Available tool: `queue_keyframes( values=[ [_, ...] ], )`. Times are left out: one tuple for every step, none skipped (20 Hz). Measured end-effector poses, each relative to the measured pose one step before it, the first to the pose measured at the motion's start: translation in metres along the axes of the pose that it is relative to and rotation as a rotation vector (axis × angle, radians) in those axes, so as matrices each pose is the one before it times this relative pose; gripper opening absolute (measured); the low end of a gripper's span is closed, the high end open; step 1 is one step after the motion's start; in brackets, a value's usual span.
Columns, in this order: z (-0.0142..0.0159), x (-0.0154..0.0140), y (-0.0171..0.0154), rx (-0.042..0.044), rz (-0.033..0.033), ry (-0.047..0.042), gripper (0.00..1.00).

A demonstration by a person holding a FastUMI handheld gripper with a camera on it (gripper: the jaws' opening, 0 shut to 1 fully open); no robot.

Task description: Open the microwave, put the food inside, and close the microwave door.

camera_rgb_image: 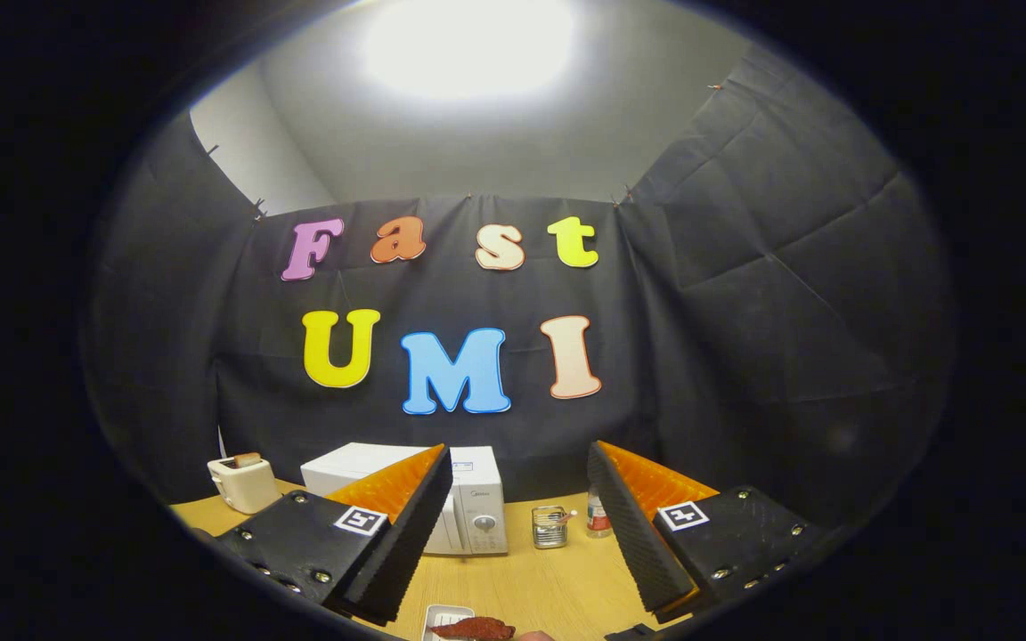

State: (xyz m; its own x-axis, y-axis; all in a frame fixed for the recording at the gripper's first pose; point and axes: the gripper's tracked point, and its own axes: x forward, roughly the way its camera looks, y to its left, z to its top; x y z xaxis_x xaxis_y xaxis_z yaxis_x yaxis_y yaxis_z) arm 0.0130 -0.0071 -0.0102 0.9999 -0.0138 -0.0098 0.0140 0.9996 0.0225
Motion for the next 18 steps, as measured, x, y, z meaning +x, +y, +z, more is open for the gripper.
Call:
queue_keyframes(
  values=[
    [-0.00286, 0.00425, 0.00101, 0.00503, 0.00296, 0.00764, 0.95],
    [-0.00259, 0.00437, 0.00263, 0.00592, 0.00648, 0.0074, 0.95],
    [-0.00198, 0.00502, 0.00319, 0.00542, 0.00766, 0.00497, 0.95],
    [-0.00219, 0.00506, 0.00174, 0.00373, 0.00584, 0.00391, 0.95],
    [-0.00375, 0.00639, 0.00151, 0.00113, 0.00927, 0.00437, 0.95],
    [-0.00119, 0.00636, 0.00428, 0.0011, 0.01334, -0.00071, 0.95],
    [-0.00069, 0.0058, 0.00273, 0.00164, 0.01086, -0.00072, 0.95],
    [-0.00125, 0.00827, 0.00198, 0.00027, 0.00887, 0.00096, 0.95],
    [-0.00192, 0.00741, 0.00123, -0.00117, 0.00603, 0.00117, 0.95],
    [-0.00117, 0.00909, 0.00072, -0.00104, 0.00379, 0.00401, 0.95],
    [-0.00256, 0.00811, 0.00138, 0.00101, 0.00461, 0.0044, 0.95],
    [-0.00187, 0.00866, 0.00088, 0.00228, 0.00337, 0.00362, 0.95],
    [-0.00144, 0.00912, 0.00053, 0.00275, 0.00289, 0.00173, 0.95],
    [-0.002, 0.00896, 0.00125, 0.00204, 0.00355, 0.00272, 0.95],
    [-0.00359, 0.00855, 0.00131, 0.00003, 0.0054, 0.00413, 0.95],
    [-0.00143, 0.00791, 0.0025, -0.00194, 0.01029, -0.00263, 0.95],
    [-0.00185, 0.0079, 0.00165, -0.00277, 0.00625, -0.0033, 0.95],
    [-0.0035, 0.00775, 0.00092, -0.0031, 0.00477, 0.00046, 0.95]
  ],
)
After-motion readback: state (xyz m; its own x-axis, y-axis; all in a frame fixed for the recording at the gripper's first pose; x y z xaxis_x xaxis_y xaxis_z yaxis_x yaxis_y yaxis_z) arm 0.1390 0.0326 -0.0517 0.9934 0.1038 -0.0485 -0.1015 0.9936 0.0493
